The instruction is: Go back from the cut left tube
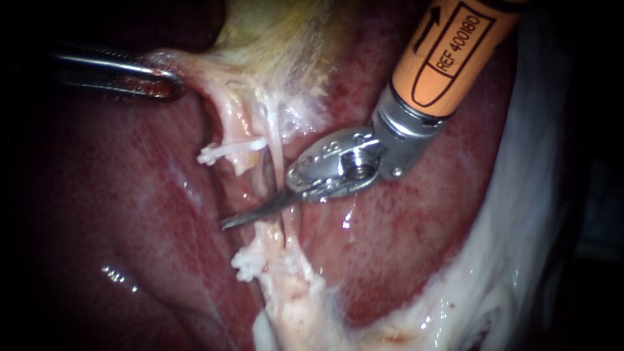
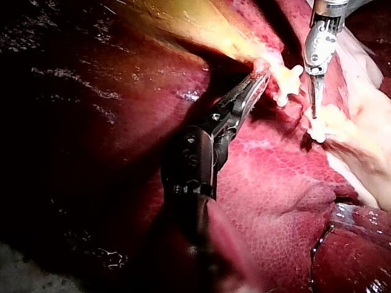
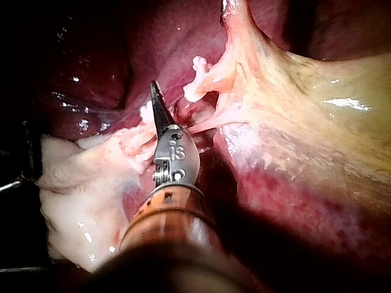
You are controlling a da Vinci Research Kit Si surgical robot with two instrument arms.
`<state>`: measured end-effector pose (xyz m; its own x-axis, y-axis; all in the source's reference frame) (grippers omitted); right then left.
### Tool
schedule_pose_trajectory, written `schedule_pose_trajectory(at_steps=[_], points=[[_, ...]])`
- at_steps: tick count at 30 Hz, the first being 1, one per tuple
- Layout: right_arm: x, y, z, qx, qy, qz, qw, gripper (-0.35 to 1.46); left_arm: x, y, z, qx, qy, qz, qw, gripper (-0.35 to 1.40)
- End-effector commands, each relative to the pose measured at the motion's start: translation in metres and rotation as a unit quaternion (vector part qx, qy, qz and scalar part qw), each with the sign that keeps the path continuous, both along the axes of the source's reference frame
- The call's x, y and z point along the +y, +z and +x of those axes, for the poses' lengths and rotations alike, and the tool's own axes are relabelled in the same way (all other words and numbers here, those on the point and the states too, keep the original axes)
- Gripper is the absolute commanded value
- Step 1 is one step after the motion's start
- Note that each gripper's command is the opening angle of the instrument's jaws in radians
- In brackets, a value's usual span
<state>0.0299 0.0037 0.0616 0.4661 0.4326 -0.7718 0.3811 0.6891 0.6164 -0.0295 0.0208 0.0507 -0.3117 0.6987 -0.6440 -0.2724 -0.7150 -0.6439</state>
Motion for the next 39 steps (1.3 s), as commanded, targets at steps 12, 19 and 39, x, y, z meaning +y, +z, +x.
schedule_pose_trajectory(at_steps=[12, 19, 39], points=[[0.0000, -0.0001, 0.0003, 0.015, 0.065, 0.015, 0.9977, 1.43, 0.0001, 0.0001, 0.0000, 0.000, 0.001, 0.000, 1.0000, -0.35], [-0.0003, -0.0005, -0.0006, 0.014, 0.064, 0.017, 0.9977, 1.43, 0.0001, 0.0003, 0.0000, 0.000, 0.000, 0.000, 1.0000, -0.35], [0.0001, -0.0047, -0.0173, -0.151, 0.184, -0.218, 0.9466, 1.45, 0.0000, 0.0008, 0.0000, 0.000, 0.000, -0.001, 1.0000, -0.35]])
